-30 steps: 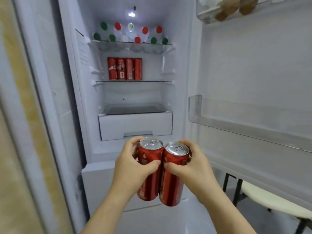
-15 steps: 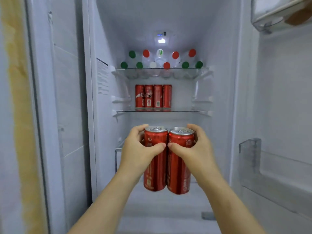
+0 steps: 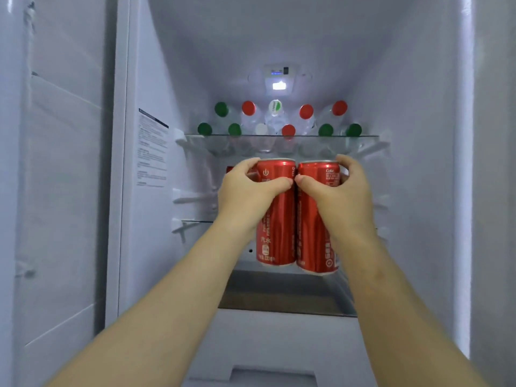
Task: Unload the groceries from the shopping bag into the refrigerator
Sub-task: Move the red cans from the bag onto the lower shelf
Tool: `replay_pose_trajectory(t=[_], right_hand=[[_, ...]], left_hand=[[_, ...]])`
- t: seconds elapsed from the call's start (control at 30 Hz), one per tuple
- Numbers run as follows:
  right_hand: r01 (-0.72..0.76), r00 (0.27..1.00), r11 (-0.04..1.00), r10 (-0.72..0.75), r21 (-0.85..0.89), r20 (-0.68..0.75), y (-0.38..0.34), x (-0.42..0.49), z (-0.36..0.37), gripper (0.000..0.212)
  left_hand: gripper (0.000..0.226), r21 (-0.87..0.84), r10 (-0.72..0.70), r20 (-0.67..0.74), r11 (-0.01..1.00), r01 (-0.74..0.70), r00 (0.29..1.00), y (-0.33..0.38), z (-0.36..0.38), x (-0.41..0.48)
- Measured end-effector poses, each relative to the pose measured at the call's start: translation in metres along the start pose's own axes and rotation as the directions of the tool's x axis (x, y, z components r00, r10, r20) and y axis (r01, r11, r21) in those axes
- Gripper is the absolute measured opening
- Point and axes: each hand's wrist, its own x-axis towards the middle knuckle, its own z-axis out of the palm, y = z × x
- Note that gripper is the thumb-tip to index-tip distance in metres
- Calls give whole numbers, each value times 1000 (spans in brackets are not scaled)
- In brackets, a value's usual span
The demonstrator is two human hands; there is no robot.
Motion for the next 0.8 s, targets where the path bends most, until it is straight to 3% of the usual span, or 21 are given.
replay_pose_trajectory(t=[0.17,0.53,0.8], right_hand=[[43,997,999,-41,32,-61,5,38,25,67],[50,988,993,-66,-109,-143,48,99,53,63],[51,990,989,-68,-142,-120,68,120,54,59]], left_hand=[[47,-110,14,12,994,-12,1000,-5,8,48],[51,-176,-19,123,984,40,992,-48,34,122],[56,-182,-42,120,981,63,992,-61,50,139]])
